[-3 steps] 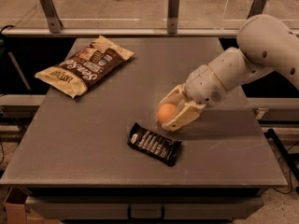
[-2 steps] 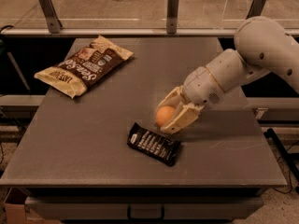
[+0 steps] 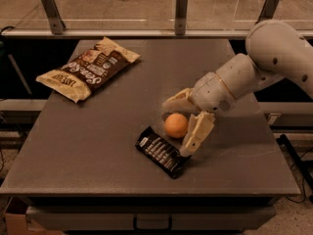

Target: Move orange near rxbar chocolate

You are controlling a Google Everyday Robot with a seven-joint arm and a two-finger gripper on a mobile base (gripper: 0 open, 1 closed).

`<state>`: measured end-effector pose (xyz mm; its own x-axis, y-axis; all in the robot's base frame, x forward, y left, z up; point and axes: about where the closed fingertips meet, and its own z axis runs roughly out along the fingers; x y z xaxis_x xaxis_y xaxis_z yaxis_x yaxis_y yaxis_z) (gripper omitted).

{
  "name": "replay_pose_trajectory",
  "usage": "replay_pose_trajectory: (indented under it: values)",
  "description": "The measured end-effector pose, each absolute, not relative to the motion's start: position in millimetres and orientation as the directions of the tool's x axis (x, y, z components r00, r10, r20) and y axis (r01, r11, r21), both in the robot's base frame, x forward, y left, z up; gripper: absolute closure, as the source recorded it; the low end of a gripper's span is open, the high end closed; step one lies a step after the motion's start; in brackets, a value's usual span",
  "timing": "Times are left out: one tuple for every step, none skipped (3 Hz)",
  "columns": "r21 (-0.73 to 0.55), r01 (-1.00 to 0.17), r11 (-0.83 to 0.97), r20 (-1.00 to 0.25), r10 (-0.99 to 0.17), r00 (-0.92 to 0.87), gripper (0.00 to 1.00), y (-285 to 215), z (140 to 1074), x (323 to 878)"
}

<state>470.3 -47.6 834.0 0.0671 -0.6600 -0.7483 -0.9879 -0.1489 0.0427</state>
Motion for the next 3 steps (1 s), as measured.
replay_pose_trajectory:
  values:
    - [0.011,-0.991,-0.13,-0.749,-0.658,0.078,0.0,-52,846,477]
    - [-0.077,-0.995,-0.06,-0.759,-0.644,0.097,0.0,-71,880,504]
    - [-0.278,-0.952,0.127,-0.786,-0.6,0.15,0.0,-119,965,557]
